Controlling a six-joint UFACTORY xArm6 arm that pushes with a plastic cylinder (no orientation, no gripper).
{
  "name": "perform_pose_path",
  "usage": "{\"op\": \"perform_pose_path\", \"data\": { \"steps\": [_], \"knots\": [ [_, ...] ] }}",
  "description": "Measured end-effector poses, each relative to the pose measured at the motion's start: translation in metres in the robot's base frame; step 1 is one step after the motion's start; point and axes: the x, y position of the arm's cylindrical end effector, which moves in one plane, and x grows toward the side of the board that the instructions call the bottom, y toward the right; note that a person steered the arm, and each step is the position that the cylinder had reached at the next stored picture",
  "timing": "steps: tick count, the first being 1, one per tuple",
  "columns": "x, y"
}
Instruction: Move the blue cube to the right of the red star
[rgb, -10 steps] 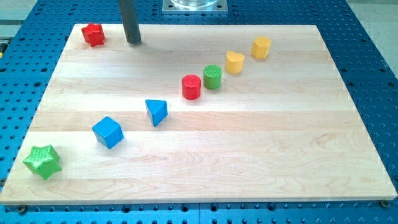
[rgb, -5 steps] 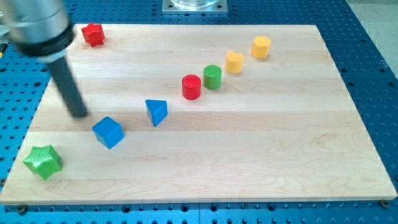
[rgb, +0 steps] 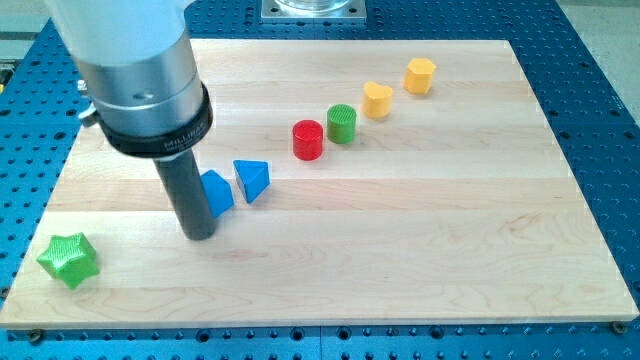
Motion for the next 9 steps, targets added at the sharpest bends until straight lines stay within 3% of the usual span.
{"op": "perform_pose_path", "data": {
  "steps": [1, 3, 5, 9],
  "knots": [
    [-0.014, 0.0],
    [-0.119, 0.007],
    [-0.171, 0.017],
    [-0.186, 0.04]
  ]
}}
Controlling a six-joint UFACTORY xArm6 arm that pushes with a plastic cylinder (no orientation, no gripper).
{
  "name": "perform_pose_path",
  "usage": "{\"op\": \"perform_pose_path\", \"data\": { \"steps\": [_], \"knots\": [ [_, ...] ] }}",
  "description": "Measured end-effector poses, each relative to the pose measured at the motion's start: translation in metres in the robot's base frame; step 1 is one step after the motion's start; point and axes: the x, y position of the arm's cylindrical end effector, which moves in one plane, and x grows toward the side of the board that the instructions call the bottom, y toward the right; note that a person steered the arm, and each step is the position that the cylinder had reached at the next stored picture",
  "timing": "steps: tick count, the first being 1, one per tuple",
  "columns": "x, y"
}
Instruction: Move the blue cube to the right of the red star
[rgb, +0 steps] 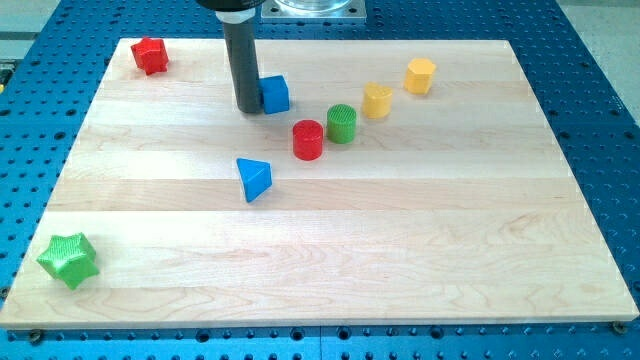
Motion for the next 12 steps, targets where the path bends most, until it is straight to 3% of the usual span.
{"op": "perform_pose_path", "data": {
  "steps": [1, 2, 3, 4, 5, 6, 7, 9, 12],
  "knots": [
    [0.019, 0.0],
    [-0.022, 0.021],
    [0.004, 0.028],
    [-0.034, 0.082],
    [-0.072, 0.081],
    [-0.076, 0.096],
    [-0.107, 0.119],
    [-0.118, 0.077],
    [-0.12, 0.074]
  ]
}}
